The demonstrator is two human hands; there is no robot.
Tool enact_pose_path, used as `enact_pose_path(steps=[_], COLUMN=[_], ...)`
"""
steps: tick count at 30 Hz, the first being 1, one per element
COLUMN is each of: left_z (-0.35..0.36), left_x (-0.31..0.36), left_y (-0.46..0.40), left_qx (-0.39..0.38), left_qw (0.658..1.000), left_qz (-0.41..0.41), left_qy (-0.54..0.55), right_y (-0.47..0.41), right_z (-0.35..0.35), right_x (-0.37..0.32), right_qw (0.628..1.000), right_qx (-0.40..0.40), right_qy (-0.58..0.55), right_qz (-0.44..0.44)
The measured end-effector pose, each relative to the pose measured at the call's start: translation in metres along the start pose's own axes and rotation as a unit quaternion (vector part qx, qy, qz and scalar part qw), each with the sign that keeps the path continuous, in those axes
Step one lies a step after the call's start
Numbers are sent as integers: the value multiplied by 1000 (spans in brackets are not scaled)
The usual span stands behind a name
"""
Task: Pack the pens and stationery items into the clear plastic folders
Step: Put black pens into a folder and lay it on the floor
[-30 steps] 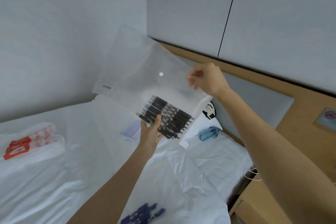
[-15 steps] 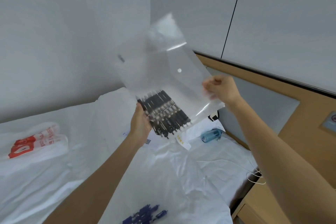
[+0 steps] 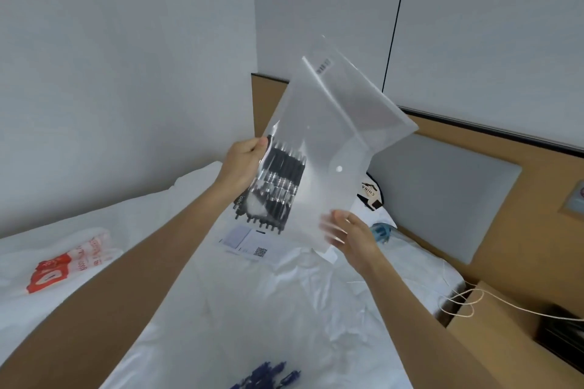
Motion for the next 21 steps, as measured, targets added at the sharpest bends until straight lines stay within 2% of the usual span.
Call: enact_pose_path(steps=[4,8,10,12,15,19,21], left_z=[-2,-18,-17,-17,-14,-13,-11], left_x=[4,-36,-43,-29,16,34,43], left_y=[-8,-7,-3,-1,1,0,-6], left_qx=[-20,27,29,20,-28,-63,-66], left_qw=[998,996,995,996,997,981,974], left_qz=[10,-78,-94,-77,-9,-36,-16], left_qy=[-64,-29,-27,-50,-75,-181,-216], right_y=[-1,-6,-7,-6,-3,1,0], right_z=[5,11,15,20,27,42,51], right_x=[16,19,18,17,18,34,45], right_qw=[1000,1000,1000,999,994,988,983], right_qx=[-2,-2,-8,-15,-39,-67,-85], right_qy=[-28,6,2,-34,-98,-136,-160], right_qz=[11,25,30,29,6,21,34])
Point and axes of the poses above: each hand's wrist, its own y-axis away from the middle knuckle, its own z-axis out of the palm, x = y × z, the point moved 9 cm from there along -y, towards the middle knuckle, and after that the axes turned 10 degrees about -x, right-handed, at the moved point
